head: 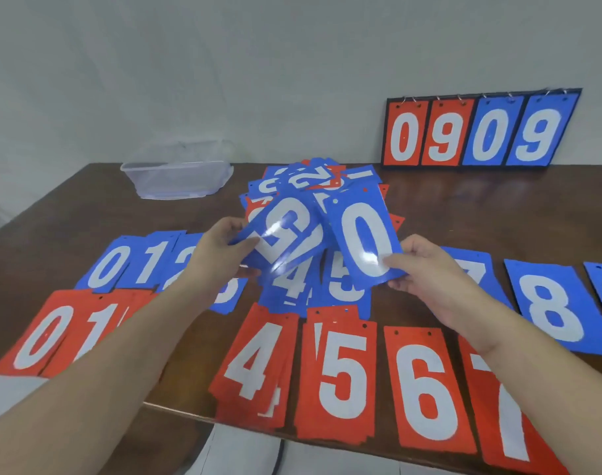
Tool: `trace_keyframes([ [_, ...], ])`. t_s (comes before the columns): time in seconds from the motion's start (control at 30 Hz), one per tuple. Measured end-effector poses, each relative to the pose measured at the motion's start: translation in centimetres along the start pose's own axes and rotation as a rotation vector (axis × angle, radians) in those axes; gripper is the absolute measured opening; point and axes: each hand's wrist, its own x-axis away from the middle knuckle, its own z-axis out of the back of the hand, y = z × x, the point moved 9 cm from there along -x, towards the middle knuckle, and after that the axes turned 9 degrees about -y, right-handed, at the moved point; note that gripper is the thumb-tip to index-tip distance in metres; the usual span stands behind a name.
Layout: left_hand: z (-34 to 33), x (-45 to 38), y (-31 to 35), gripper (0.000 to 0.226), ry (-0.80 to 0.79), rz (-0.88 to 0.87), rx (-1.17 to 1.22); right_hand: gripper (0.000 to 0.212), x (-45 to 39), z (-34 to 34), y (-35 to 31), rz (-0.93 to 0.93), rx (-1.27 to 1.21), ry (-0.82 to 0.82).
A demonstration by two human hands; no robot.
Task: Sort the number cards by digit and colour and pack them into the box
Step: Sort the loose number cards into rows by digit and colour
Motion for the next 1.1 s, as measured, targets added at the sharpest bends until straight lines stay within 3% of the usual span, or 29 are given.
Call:
trace_keyframes([
  [0.07,2.6,0.0,-0.9,0.010,-0.006,0.007,0.030,0.020,-0.7,-2.1,-0.1,-0.014,0.013,-0.002],
  [0.2,10.0,0.6,-2.9,0.007,0.017,-0.009,0.032,0.048,-2.7,-9.0,-1.0,-0.008,-0.083,-0.134],
  [0.37,20.1,2.4,-6.1,0.012,0.116,-0.013,0.043,0.009,-5.6,-17.3,-1.3,-0.074,-0.061,-0.154],
  [0.6,30.7,6.6,-10.4,0.017,0.311,0.059,0.102,0.011,-8.9,-27.9,-3.0,0.007,0.116,-0.213],
  [0.8,36.0,9.8,-13.0,0.015,0.421,0.055,0.259,0.058,-10.9,-35.5,-4.5,0.024,0.197,-0.281],
  [0.87,37.1,10.6,-13.8,0.009,0.414,0.059,0.340,0.049,-11.6,-37.5,-4.7,0.015,0.231,-0.282],
  [0.97,38.5,11.7,-14.9,0.007,0.416,0.073,0.431,0.007,-12.9,-40.8,-5.0,-0.027,0.234,-0.297],
  [1.1,40.2,12.5,-16.2,0.020,0.433,0.101,0.486,0.011,-14.0,-45.3,-5.5,-0.081,0.262,-0.340],
])
